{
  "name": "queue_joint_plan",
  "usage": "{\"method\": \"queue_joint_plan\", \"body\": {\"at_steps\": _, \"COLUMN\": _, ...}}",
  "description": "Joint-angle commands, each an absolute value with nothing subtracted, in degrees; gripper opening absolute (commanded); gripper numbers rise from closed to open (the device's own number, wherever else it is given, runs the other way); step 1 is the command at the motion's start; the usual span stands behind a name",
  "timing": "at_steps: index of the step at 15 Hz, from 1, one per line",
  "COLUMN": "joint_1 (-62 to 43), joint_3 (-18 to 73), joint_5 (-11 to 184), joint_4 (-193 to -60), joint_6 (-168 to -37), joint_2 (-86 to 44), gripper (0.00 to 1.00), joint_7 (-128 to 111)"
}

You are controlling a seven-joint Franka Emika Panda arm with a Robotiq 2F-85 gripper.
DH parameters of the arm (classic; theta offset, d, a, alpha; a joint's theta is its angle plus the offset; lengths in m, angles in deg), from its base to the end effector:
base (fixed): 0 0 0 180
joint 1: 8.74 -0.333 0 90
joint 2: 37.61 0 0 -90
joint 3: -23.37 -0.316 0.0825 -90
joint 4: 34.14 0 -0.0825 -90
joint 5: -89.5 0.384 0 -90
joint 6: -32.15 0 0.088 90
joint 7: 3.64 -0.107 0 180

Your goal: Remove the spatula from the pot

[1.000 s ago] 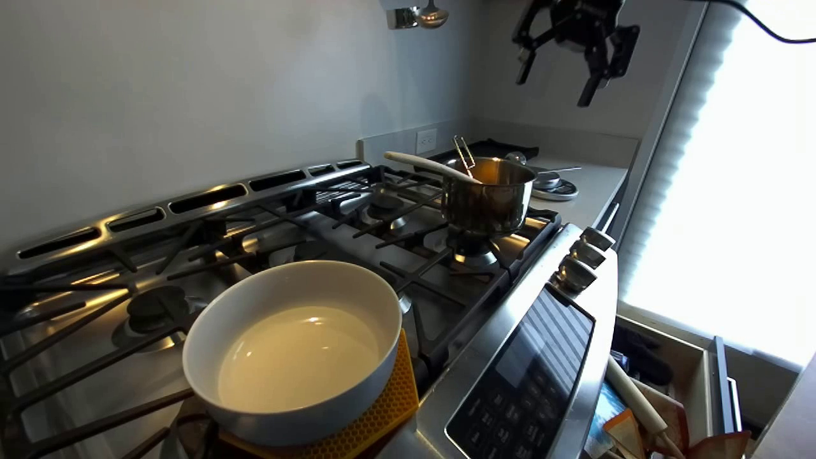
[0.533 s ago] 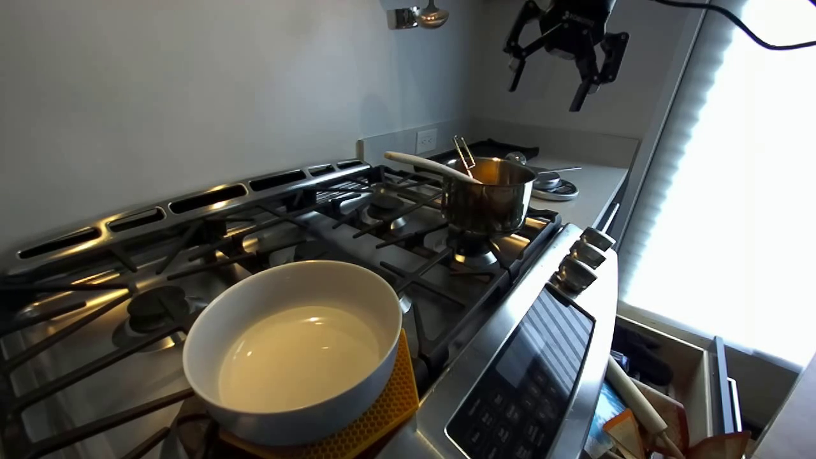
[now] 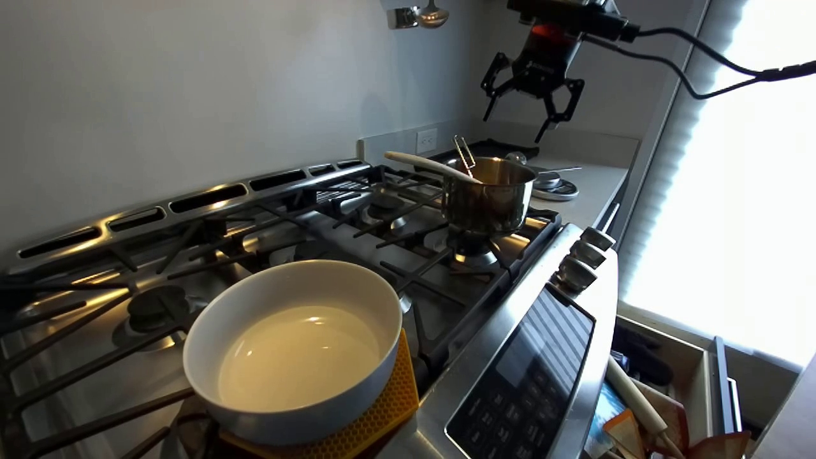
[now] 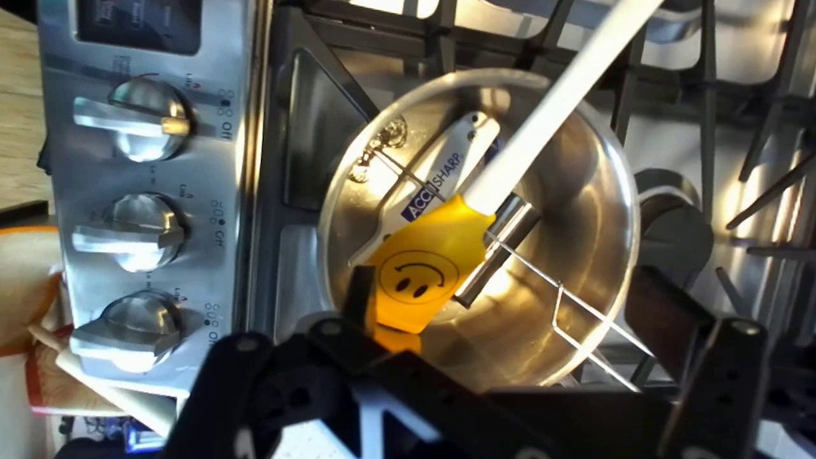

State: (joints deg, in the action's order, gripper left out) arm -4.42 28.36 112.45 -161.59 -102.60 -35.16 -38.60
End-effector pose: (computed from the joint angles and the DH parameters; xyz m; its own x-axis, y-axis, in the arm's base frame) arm 0.5347 -0.0819 0.3639 0.5138 -0.8474 -0.1342 -0.8422 -0.4684 -0.2670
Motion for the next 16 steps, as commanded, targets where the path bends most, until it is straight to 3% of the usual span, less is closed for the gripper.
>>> {"method": "queue_joint_plan", "body": {"at_steps": 1, "joint_1": -5.6, "joint_3": 27.5, "joint_5": 114.5, "joint_4": -157.4, "joint_6": -104.5, "joint_2": -28.4, "gripper": 1.00, "joint_7": -49.6}}
{"method": "queue_joint_plan", "body": {"at_steps": 7, "joint_1": -7.0, "joint_3": 26.5, "joint_5": 114.6, "joint_4": -153.5, "joint_6": -102.1, "joint_2": -22.9, "gripper": 0.82, "joint_7": -58.8}}
{"method": "queue_joint_plan", "body": {"at_steps": 8, "joint_1": -7.1, "joint_3": 26.4, "joint_5": 114.5, "joint_4": -153.4, "joint_6": -101.3, "joint_2": -22.6, "gripper": 0.67, "joint_7": -59.7}}
{"method": "queue_joint_plan", "body": {"at_steps": 9, "joint_1": -7.2, "joint_3": 26.4, "joint_5": 114.1, "joint_4": -153.3, "joint_6": -100.7, "joint_2": -22.3, "gripper": 0.68, "joint_7": -60.7}}
{"method": "queue_joint_plan", "body": {"at_steps": 11, "joint_1": -7.2, "joint_3": 26.3, "joint_5": 114.2, "joint_4": -153.3, "joint_6": -99.7, "joint_2": -21.9, "gripper": 0.47, "joint_7": -61.8}}
{"method": "queue_joint_plan", "body": {"at_steps": 13, "joint_1": -7.2, "joint_3": 26.2, "joint_5": 114.5, "joint_4": -153.1, "joint_6": -99.7, "joint_2": -21.3, "gripper": 0.38, "joint_7": -62.1}}
{"method": "queue_joint_plan", "body": {"at_steps": 15, "joint_1": -7.4, "joint_3": 26.2, "joint_5": 114.2, "joint_4": -152.8, "joint_6": -100.9, "joint_2": -20.4, "gripper": 0.15, "joint_7": -62.3}}
{"method": "queue_joint_plan", "body": {"at_steps": 16, "joint_1": -7.4, "joint_3": 26.2, "joint_5": 114.3, "joint_4": -152.7, "joint_6": -100.8, "joint_2": -20.2, "gripper": 0.08, "joint_7": -62.3}}
